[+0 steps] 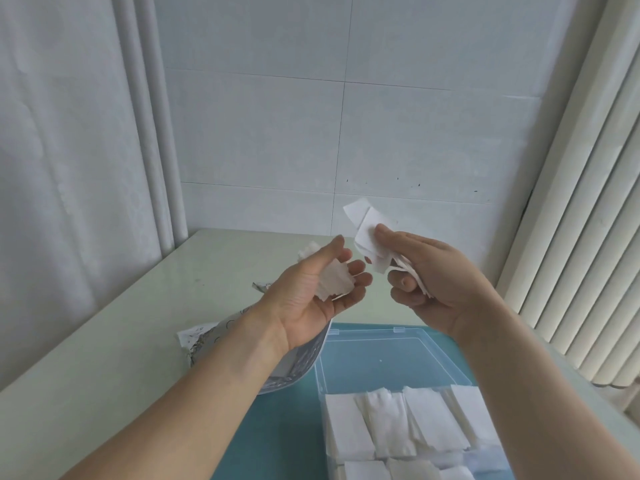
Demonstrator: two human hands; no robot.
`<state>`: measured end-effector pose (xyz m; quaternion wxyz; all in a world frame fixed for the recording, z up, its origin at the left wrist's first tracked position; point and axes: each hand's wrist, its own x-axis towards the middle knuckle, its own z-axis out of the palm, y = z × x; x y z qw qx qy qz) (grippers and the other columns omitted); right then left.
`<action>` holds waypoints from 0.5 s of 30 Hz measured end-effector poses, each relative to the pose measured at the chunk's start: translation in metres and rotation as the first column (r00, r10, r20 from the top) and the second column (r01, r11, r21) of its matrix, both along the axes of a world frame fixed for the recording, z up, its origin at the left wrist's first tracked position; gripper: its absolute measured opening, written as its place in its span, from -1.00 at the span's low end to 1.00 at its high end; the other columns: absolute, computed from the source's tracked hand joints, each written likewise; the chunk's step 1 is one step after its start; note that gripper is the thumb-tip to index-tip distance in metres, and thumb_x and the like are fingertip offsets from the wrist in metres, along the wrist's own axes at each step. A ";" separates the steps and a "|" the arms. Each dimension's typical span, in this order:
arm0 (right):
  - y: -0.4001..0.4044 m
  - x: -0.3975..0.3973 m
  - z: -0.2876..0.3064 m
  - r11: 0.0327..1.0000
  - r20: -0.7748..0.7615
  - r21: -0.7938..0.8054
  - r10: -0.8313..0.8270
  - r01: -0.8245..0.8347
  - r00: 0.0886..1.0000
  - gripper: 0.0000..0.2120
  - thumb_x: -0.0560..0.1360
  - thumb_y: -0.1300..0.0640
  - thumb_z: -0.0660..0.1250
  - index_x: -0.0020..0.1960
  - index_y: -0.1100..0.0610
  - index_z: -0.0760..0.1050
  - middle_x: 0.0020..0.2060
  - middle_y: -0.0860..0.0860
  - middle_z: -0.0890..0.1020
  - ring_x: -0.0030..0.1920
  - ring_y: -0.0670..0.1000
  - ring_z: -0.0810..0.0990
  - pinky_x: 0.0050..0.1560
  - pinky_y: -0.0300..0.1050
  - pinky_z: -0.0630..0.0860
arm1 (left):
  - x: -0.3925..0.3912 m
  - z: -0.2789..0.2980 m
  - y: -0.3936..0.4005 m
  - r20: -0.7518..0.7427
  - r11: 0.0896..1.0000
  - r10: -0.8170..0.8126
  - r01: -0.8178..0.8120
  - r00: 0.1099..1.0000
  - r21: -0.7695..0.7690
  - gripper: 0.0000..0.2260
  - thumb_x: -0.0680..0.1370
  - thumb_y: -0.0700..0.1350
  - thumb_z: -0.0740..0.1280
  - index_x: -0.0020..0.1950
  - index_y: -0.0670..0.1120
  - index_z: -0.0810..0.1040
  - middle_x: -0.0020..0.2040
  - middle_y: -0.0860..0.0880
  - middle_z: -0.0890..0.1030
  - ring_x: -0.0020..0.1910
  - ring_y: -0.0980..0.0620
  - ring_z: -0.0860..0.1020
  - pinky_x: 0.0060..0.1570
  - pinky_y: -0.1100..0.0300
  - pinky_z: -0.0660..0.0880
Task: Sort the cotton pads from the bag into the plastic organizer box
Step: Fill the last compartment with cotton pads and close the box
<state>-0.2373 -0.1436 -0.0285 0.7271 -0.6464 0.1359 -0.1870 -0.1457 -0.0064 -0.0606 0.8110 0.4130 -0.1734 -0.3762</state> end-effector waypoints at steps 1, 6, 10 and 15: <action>0.000 0.000 0.001 1.000 0.009 0.024 0.000 -0.001 1.000 -0.75 0.53 0.04 0.44 0.06 0.22 0.61 -0.20 0.08 0.49 -0.53 -0.08 0.30 -0.59 -0.30 0.19 | 0.000 0.001 0.000 -0.028 1.000 -0.004 0.003 1.000 -0.018 -0.68 0.49 0.02 0.43 0.08 -0.18 0.52 -0.13 -0.16 0.62 -0.16 -0.10 0.63 -0.21 0.13 0.64; -0.002 -0.002 0.003 0.996 0.031 0.091 -0.022 0.019 0.999 -0.77 0.53 0.06 0.44 0.06 0.21 0.63 -0.23 0.00 0.59 -0.52 -0.10 0.29 -0.60 -0.31 0.18 | -0.003 0.001 -0.001 -0.001 0.998 0.040 -0.040 0.999 -0.039 -0.80 0.51 -0.18 0.41 0.08 -0.23 0.54 -0.11 -0.21 0.64 -0.17 -0.10 0.67 -0.27 0.19 0.64; -0.003 -0.003 0.005 0.994 0.055 0.111 -0.004 -0.002 0.998 -0.83 0.51 0.08 0.45 -0.03 0.19 0.63 -0.30 -0.02 0.62 -0.54 -0.11 0.28 -0.61 -0.32 0.18 | -0.003 0.000 -0.001 0.011 1.000 0.001 -0.001 1.000 -0.019 -0.81 0.49 -0.21 0.41 0.07 -0.24 0.57 -0.11 -0.21 0.67 -0.12 -0.15 0.66 -0.18 0.12 0.66; -0.001 0.002 -0.003 1.000 0.029 -0.023 -0.005 0.006 1.000 -0.79 0.43 0.09 0.51 -0.05 0.19 0.58 -0.30 0.03 0.63 -0.54 -0.09 0.30 -0.58 -0.32 0.23 | -0.003 0.000 -0.001 -0.045 0.998 0.008 -0.011 0.999 -0.059 -0.82 0.56 -0.24 0.33 0.12 -0.30 0.55 -0.05 -0.27 0.63 -0.11 -0.19 0.62 -0.17 0.06 0.66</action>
